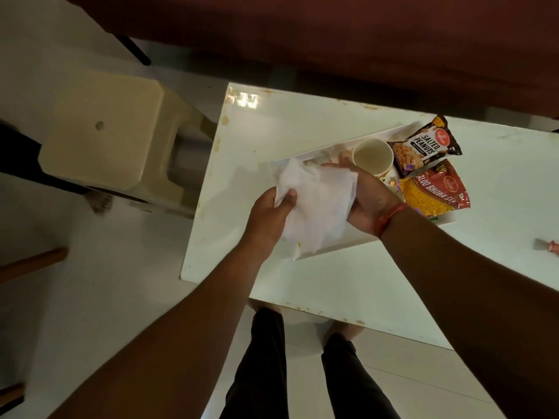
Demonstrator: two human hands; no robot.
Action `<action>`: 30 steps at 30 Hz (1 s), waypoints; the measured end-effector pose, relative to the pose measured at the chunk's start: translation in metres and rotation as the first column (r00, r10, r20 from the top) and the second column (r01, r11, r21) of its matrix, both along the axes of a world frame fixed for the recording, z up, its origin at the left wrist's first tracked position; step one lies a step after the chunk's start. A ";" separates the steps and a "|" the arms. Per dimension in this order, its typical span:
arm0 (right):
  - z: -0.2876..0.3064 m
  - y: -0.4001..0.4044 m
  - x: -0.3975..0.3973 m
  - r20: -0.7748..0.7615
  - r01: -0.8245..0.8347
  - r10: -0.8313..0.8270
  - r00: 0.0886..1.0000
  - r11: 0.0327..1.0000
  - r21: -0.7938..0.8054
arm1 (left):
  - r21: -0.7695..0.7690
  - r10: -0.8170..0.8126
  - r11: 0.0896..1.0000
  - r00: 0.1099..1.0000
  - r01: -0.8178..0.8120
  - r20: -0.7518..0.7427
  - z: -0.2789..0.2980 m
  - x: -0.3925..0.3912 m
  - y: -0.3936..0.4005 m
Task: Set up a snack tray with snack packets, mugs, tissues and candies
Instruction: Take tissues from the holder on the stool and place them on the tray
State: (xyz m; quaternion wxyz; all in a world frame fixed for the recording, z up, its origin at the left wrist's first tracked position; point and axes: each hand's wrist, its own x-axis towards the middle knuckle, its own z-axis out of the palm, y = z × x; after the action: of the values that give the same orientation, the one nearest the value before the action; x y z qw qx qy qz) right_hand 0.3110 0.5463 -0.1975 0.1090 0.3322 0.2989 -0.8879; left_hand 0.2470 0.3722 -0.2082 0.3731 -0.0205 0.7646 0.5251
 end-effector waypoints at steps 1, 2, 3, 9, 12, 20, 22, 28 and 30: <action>-0.002 -0.001 0.003 0.015 0.050 -0.050 0.999 0.998 -0.023 | -0.020 0.058 0.998 0.998 -0.058 -0.023 0.001 0.002 0.003; -0.003 -0.003 0.005 0.018 0.100 -0.099 0.995 0.993 -0.063 | -0.042 0.107 0.993 0.993 -0.108 -0.043 0.003 0.004 0.006; -0.001 -0.007 0.008 0.013 0.130 -0.129 0.992 0.988 -0.087 | -0.071 0.131 0.988 0.989 -0.136 -0.065 0.004 0.007 0.008; 0.008 -0.042 0.019 0.054 0.001 -0.039 0.998 0.819 0.574 | -0.123 0.102 0.986 0.989 -0.115 -0.105 0.006 0.017 0.013; 0.009 -0.041 0.019 0.099 -0.012 -0.081 0.992 0.711 0.703 | -0.120 0.134 0.983 0.988 -0.142 -0.076 0.007 0.017 0.007; -0.003 -0.030 0.030 -0.004 -0.093 0.111 0.994 0.854 0.511 | 0.135 0.087 0.977 0.881 -0.167 0.465 0.012 -0.003 -0.011; -0.005 -0.030 0.030 0.039 -0.115 0.111 0.993 0.834 0.540 | 0.080 0.093 0.987 0.907 -0.137 0.412 0.013 -0.004 -0.011; -0.010 -0.036 0.031 0.177 -0.128 0.010 0.984 0.731 0.670 | 0.031 0.107 0.993 0.972 -0.116 0.208 0.012 -0.001 -0.011; -0.006 -0.036 0.030 0.187 -0.142 0.005 0.982 0.669 0.729 | 0.011 0.101 0.994 0.980 -0.104 0.170 0.012 0.000 -0.012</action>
State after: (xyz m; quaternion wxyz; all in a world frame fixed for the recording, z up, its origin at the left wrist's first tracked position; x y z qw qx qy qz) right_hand 0.3412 0.5099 -0.2039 0.0260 0.4097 0.6352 -0.6542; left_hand 0.2469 0.3604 -0.1963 0.4094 -0.1007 0.7227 0.5477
